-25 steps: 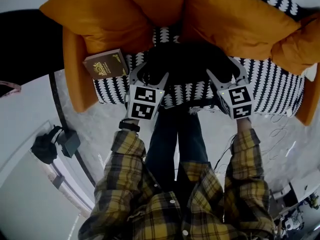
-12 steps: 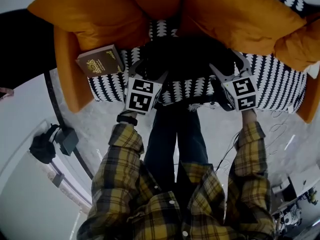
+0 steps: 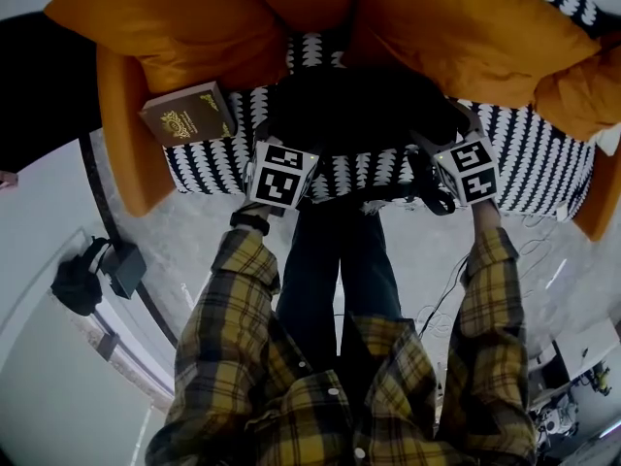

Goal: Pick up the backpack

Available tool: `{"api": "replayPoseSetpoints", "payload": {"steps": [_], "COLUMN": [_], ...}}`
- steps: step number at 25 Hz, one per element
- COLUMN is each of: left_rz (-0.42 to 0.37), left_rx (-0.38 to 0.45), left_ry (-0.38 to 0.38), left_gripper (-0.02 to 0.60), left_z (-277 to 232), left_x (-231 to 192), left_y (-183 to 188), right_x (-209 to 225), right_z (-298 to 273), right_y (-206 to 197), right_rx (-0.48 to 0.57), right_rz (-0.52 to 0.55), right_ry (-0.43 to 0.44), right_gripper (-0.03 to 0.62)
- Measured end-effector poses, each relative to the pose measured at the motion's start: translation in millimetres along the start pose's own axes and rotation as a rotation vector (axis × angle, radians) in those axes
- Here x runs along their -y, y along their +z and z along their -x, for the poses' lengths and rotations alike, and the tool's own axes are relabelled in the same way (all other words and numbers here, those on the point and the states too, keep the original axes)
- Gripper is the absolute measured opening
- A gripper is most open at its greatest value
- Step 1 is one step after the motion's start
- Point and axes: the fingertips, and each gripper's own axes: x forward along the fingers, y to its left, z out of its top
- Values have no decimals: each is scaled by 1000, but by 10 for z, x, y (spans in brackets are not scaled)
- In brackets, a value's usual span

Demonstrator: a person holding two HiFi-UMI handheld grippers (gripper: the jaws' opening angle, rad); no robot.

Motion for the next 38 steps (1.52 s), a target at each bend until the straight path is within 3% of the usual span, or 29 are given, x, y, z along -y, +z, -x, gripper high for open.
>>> {"api": "replayPoseSetpoints", "payload": {"steps": [6, 11, 14, 18, 21, 25, 30, 38], "left_rz": [30, 35, 12, 22, 25, 27, 25, 38], "left_rx": [-13, -29, -22, -31, -32, -32, -41, -35], "left_ry": [-14, -5, 36, 69, 66, 57, 64, 59], "left_gripper": [344, 328, 248, 224, 166, 107, 53, 35], "left_z": [-141, -224, -242, -266, -290, -310, -327, -307], "left_x": [13, 4, -59, -84, -32, 11, 31, 15], "left_y": [-47, -60, -33, -45, -27, -27, -25, -10], "right_x": [43, 40, 99, 88, 56, -3, -40, -71], "right_z": [-157, -251, -248, -263, -270, -275, -279, -261], "right_y": [-119, -167, -157, -146, -147, -148, -136, -91], "right_rx": [-16, -32, -27, -29, -33, -23, -22, -17], "right_rz": [-52, -34, -51, -29, -8, -33, -49, -53], "right_ry": [23, -20, -60, -76, -87, -71, -46, -30], "right_gripper": [337, 327, 243, 163, 92, 43, 32, 29]}}
